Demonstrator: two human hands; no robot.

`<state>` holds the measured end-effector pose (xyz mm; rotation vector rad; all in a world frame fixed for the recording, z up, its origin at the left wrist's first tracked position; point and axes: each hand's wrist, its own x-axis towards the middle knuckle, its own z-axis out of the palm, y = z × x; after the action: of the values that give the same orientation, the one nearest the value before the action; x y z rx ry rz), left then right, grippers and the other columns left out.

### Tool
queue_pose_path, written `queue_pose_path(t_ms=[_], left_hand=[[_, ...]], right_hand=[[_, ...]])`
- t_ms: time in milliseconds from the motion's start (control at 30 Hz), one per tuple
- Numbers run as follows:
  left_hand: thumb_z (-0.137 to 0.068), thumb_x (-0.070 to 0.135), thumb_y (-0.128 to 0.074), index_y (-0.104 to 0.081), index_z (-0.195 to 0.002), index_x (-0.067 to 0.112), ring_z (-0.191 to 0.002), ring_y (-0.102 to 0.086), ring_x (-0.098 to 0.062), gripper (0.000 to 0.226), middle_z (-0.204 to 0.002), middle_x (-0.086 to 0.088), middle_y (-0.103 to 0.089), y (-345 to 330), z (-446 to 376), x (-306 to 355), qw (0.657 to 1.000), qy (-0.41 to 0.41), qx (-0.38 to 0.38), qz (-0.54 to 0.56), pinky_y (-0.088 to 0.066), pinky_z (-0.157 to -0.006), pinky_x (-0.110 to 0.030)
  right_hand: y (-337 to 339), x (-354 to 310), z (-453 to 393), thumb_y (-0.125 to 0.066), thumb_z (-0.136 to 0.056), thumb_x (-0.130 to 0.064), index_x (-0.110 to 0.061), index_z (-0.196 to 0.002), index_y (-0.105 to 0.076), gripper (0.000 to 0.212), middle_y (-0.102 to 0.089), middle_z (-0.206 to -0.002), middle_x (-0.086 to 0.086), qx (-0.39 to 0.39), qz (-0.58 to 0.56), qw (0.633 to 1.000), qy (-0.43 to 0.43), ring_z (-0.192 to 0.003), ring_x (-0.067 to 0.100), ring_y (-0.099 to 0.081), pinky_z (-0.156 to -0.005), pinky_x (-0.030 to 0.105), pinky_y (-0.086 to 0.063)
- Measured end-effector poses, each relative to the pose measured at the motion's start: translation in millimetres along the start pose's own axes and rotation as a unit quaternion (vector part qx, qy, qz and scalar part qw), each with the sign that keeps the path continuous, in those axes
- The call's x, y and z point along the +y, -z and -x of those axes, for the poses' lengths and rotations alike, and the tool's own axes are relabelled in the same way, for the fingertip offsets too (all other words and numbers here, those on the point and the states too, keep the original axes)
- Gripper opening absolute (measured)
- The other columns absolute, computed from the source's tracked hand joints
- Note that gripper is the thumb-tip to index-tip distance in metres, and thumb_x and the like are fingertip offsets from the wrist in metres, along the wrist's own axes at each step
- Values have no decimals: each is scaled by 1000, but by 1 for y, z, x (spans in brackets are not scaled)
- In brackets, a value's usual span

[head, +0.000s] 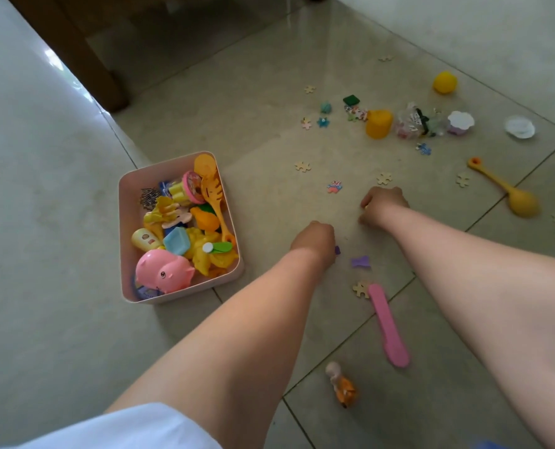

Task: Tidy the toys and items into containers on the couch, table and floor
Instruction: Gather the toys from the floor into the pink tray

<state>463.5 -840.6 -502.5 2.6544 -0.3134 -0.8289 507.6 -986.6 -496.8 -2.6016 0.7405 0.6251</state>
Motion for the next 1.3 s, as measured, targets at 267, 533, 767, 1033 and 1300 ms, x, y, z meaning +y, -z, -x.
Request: queue_pose_path(t_ms=[267,533,767,1033,1300], left_hand=[[-88,7,-59,-56,-118,2,-110,-56,-38,30,-123,-19,-50,-5,10,2,1000,-2,10,6,-46,-90,-39],[-93,7,-45,-49,-121,3,-106,-56,-39,28,-125,-19,-43,-11,23,0,999,21,16,39,-45,-89,-39],[-86,10,-62,-55,-112,5,-99,-58,-39,27,-119,-18,-44,-11,23,-6,998,14,41,55,-48,-84,-37],[-89,18,-63,-61,-114,6,-110,-56,-34,27,-122,-16,-58,-6,6,2,1000,-7,-19,-11,-46,-86,-32],[-90,4,-45,-57,-111,14,-102,-58,-29,26,-112,-10,-61,58,13,-21,959,129,180,176,-44,-78,-30]], right_hand=[[-6,-40,16,-73,-78,-23,-23,-114,-63,38,-42,-132,14,-14,-49,996,79,-111,29,-58,-93,27,-46],[-3,-57,29,-76,-79,-24,-21,-114,-61,38,-44,-132,13,-23,-48,992,117,-105,28,-60,-77,24,-42],[-3,-42,28,-74,-79,-24,-19,-114,-64,37,-50,-138,6,-33,-51,991,123,-121,21,-52,-90,23,-43],[6,-26,32,-73,-81,-20,-14,-117,-63,38,-57,-132,3,-34,-62,989,128,-120,20,-53,-85,21,-42],[9,-69,39,-65,-89,-28,-9,-97,-68,21,-65,-82,7,-95,-203,962,156,-74,18,-60,-77,34,-54]])
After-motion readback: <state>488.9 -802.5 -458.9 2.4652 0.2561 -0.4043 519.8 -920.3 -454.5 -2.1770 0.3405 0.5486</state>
